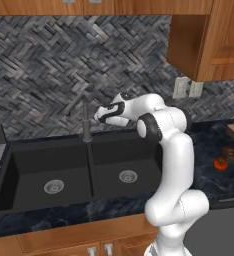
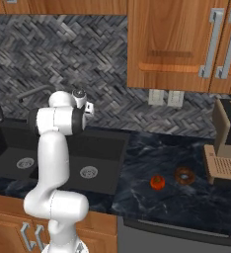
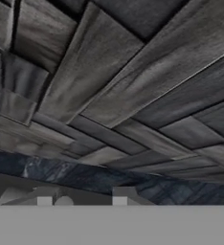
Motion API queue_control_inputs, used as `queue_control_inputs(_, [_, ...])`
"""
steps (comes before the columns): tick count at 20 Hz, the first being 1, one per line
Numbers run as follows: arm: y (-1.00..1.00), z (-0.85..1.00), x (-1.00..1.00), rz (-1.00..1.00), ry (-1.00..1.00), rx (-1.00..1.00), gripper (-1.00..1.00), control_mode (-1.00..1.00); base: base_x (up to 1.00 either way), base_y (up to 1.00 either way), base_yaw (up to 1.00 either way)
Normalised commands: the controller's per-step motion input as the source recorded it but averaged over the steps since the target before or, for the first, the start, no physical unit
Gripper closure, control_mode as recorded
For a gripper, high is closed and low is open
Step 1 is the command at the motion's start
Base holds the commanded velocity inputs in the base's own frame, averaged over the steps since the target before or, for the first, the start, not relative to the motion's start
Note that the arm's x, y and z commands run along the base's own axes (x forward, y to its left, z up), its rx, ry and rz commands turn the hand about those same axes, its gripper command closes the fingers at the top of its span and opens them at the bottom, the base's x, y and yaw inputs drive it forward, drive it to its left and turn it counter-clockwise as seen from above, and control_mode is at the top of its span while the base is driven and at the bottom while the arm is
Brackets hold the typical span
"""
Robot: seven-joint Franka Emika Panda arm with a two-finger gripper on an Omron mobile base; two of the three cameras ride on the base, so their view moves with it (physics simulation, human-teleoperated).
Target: Turn on the sink faucet. Then move the tomato from the counter to the sink. Turn off the sink. Move the vegetable from the sink to the pot next to the stove. Finally move the pot to the front left burner.
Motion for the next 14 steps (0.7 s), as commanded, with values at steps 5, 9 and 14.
queue_control_inputs(5, [-0.44, -0.45, -0.17, -0.05, 0.0, 0.03, 1.0, -1.0, 0.0, 0.0, 0.0])
queue_control_inputs(9, [-0.35, -0.41, -0.15, -0.07, 0.0, 0.03, -1.0, -1.0, 0.0, 0.0, 0.0])
queue_control_inputs(14, [-0.12, -0.01, -0.14, -0.06, -0.04, 0.05, -1.0, -1.0, 0.0, 0.0, 0.0])
